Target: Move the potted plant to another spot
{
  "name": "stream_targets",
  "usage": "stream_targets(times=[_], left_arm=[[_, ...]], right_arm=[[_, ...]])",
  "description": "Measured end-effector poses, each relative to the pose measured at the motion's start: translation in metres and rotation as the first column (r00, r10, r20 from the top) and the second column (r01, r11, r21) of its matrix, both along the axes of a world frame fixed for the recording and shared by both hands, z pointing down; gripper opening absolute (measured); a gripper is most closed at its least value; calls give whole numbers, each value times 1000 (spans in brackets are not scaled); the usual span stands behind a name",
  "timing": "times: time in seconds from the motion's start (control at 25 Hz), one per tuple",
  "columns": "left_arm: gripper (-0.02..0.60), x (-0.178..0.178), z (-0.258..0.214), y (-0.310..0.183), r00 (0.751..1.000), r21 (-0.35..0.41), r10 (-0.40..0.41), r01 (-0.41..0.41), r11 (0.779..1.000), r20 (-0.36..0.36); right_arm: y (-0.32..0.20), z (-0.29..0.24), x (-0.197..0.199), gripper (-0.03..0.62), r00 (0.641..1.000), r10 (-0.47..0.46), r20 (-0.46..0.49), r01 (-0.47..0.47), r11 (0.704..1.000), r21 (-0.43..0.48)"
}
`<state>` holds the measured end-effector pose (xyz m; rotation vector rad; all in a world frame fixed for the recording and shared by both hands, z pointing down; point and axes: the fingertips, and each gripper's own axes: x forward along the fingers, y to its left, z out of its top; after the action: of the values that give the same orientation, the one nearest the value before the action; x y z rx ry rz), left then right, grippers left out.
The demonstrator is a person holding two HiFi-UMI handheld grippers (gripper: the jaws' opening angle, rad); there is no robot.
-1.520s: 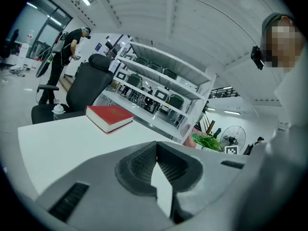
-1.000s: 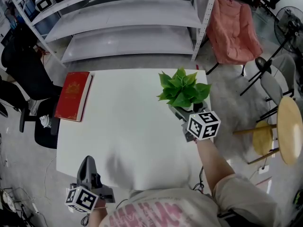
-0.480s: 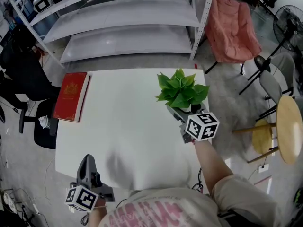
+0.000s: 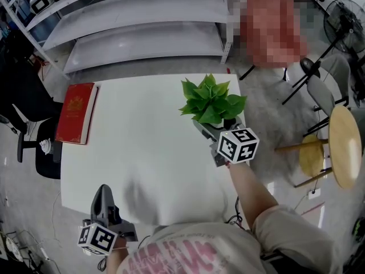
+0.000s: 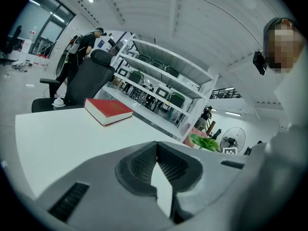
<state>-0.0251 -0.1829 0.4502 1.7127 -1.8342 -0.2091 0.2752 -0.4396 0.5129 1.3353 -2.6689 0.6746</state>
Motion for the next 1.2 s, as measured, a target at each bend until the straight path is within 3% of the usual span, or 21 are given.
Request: stream_targets(times=[1.2], left_arm=[[3, 11, -3, 1, 999, -1, 38, -38, 999, -2]], right_arm=[[18, 6, -5, 509, 996, -6, -87, 5, 1000, -10]])
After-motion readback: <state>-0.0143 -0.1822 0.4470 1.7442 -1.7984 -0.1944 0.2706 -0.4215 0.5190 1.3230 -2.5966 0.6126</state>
